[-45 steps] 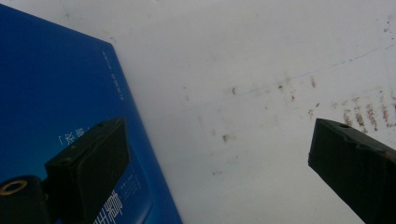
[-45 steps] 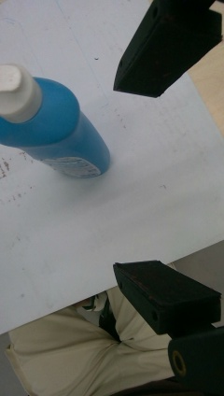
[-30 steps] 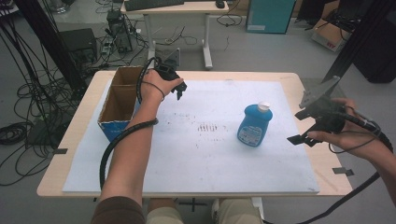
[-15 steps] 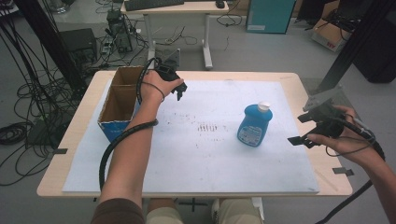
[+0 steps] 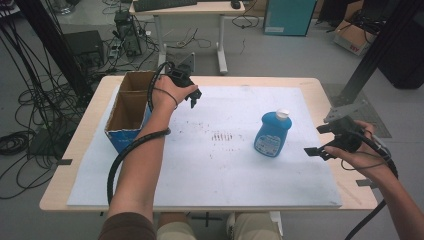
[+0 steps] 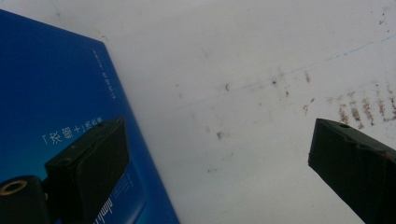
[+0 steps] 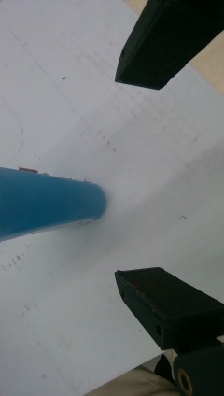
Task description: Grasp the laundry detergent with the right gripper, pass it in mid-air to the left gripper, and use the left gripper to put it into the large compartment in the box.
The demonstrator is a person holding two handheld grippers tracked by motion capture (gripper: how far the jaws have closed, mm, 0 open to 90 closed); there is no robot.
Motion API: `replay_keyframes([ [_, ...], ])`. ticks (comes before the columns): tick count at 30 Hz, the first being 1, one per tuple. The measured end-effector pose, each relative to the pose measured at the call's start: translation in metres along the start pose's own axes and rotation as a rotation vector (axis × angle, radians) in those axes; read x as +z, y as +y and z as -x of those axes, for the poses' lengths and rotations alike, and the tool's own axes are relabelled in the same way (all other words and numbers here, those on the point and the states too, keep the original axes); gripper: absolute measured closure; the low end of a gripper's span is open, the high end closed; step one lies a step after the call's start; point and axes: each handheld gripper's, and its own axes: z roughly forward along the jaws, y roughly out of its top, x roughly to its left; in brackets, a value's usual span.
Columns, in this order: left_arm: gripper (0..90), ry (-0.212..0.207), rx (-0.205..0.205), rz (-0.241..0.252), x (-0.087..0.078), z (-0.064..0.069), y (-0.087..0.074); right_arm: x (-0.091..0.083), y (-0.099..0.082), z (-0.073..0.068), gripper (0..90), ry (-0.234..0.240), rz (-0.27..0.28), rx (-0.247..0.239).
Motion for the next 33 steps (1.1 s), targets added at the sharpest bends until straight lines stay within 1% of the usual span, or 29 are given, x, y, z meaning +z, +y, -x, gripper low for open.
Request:
replay_keyframes([
  [1,5.8,0.001,0.001,0.000,0.000,0.000,0.000,0.004,-0.002,0.000,5.1,0.004,0.006,0.002],
  [2,5.8,0.003,0.001,-0.001,0.000,0.001,0.000,0.004,-0.002,0.000,5.1,0.004,0.006,0.002],
  [3,5.8,0.003,0.001,0.000,0.000,0.001,0.000,0.008,-0.003,0.001,4.8,0.008,0.023,0.002],
  [4,5.8,0.002,0.000,-0.001,-0.001,0.001,0.000,0.008,-0.003,0.001,4.8,0.008,0.023,0.002],
  [6,5.8,0.002,0.001,0.001,-0.001,0.001,0.000,0.012,-0.005,0.000,4.6,0.011,0.045,0.000],
  [11,5.8,0.002,0.001,0.001,-0.001,0.002,0.000,0.019,-0.005,-0.001,4.3,0.018,0.067,0.011],
  [15,5.8,0.004,0.003,-0.002,0.000,0.002,0.000,0.027,-0.005,0.000,4.1,0.023,0.095,0.009],
  [18,5.8,0.003,-0.001,-0.004,0.000,0.002,0.000,0.029,-0.006,0.000,3.8,0.025,0.107,0.012],
  [22,5.8,0.006,0.002,-0.004,0.001,0.002,0.000,0.035,-0.006,0.000,3.6,0.034,0.120,0.002],
  [25,5.8,0.006,0.005,-0.007,0.001,0.003,0.000,0.039,-0.006,-0.001,3.5,0.040,0.135,0.005],
  [27,5.8,0.008,0.007,-0.008,0.001,0.004,0.000,0.042,-0.007,-0.001,3.2,0.046,0.162,0.007],
  [32,5.8,0.007,0.009,-0.006,0.000,0.005,0.000,0.046,-0.006,-0.002,3.1,0.052,0.185,0.006],
  [33,5.7,0.006,0.008,-0.006,0.000,0.005,0.000,0.048,-0.005,-0.002,3.1,0.055,0.201,0.000],
])
